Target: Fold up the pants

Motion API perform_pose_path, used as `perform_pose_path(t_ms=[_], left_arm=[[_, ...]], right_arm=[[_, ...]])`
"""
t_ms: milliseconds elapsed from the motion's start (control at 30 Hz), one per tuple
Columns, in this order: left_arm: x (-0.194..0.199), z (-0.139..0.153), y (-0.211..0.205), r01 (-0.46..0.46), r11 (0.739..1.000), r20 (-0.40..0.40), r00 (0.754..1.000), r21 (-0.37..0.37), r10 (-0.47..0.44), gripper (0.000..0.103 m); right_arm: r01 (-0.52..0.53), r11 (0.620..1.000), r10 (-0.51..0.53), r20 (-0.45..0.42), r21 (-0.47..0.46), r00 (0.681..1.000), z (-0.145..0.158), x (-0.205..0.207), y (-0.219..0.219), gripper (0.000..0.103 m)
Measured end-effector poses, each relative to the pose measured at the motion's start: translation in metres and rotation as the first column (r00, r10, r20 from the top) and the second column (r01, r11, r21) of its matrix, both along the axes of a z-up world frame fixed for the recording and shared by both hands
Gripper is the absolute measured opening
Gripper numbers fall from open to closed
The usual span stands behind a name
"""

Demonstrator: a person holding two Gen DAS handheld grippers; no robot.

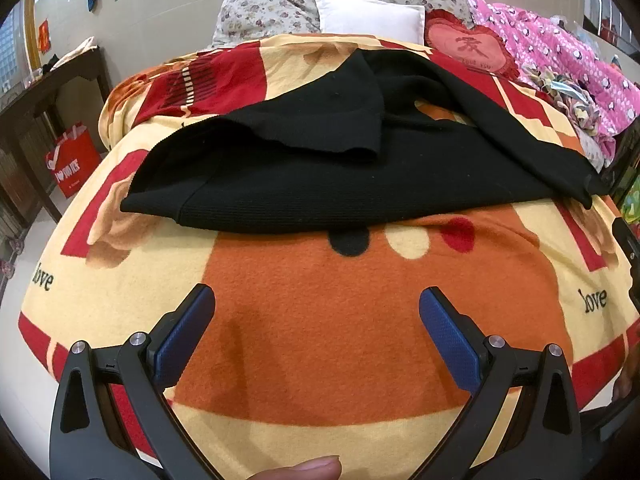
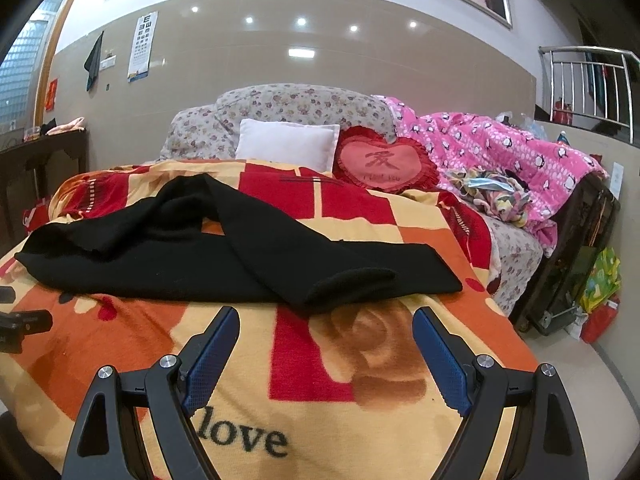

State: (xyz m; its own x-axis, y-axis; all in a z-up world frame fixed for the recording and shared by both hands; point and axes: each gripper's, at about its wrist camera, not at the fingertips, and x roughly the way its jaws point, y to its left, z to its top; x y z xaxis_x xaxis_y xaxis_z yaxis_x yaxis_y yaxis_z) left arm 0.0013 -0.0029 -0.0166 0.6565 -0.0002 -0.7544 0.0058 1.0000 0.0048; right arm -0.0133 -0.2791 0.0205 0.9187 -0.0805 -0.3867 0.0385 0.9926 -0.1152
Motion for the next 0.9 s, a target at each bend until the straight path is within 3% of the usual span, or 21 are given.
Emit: perform_pose_path(t_ms=[900], left_arm=[[-0.0005,0.0016,0.0012,0.003,1.0,0.0,1.0,0.007,-0.003,0.102]], right_arm=[[0.014,1.0,-0.014,0.01,0.017,1.0,-0.0069,-0.004,-0.001,0.087]])
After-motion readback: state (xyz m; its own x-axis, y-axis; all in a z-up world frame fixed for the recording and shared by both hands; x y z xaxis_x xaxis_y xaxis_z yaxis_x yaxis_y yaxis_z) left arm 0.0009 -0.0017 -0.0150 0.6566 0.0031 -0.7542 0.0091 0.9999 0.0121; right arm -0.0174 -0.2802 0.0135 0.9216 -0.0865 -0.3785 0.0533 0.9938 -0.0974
